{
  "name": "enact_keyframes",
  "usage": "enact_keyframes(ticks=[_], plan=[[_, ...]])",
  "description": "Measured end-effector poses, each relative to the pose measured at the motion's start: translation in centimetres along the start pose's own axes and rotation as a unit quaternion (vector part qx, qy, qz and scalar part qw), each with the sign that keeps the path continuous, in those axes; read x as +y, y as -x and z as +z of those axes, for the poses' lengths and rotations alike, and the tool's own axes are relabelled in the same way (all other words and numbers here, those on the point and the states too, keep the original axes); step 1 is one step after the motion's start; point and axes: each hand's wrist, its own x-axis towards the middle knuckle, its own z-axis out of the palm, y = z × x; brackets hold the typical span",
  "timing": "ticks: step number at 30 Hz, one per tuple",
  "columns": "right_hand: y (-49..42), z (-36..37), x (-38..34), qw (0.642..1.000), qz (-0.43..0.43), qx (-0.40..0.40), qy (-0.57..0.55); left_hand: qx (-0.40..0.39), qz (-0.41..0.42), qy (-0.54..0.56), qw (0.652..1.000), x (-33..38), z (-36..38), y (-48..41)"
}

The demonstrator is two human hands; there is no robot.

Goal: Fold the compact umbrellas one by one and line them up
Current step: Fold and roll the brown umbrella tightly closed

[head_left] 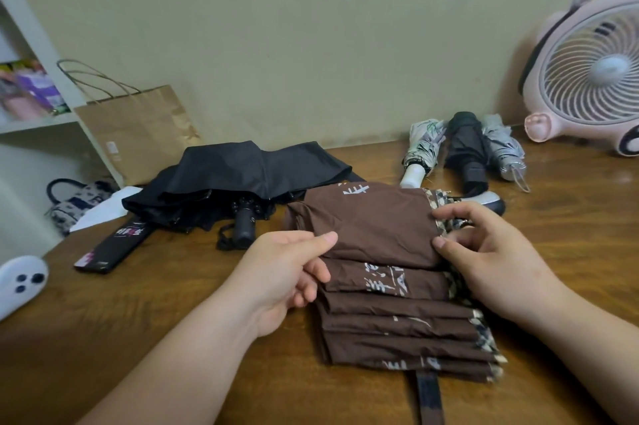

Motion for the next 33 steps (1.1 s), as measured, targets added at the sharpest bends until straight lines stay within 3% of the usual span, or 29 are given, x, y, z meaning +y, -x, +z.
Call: enact_keyframes(ticks=[10,12,16,22,27,28,30,32,33], plan=[[0.2,-0.4,-0.2,0.999,-0.024,-0.001,0.042,-0.037,0.061,-0.177,0.982,-0.9,-1.9,0.6],[0.3,-0.4,-0.4,0.999,-0.024,-0.002,0.043,-0.035,0.044,-0.149,0.987,-0.4,-1.5,0.7],[0.6,-0.4,-0.5,0.999,-0.017,-0.016,0.047,0.037,-0.019,0.057,0.998,0.1,-1.0,-0.8],[0.4,-0.5,-0.3,0.999,-0.009,-0.018,0.037,0.075,0.060,0.118,0.988,0.4,-1.0,-0.9],[0.5,-0.5,-0.3,0.999,-0.003,-0.023,0.029,0.146,0.203,-0.059,0.967,-1.0,-1.0,0.4],[0.4,-0.5,-0.2,0.999,-0.002,-0.021,0.029,0.124,0.194,-0.029,0.973,-0.9,-1.1,0.5],[0.4,-0.4,-0.2,0.999,-0.001,-0.021,0.029,0.035,0.083,0.146,0.985,-0.3,-1.4,0.1],[0.4,-0.4,-0.2,0.999,-0.003,-0.023,0.033,-0.033,-0.053,0.280,0.958,0.2,-1.7,-0.3],[0.4,-0.4,-0.1,0.999,-0.005,-0.024,0.035,-0.039,-0.080,0.295,0.951,0.4,-1.9,-0.6]])
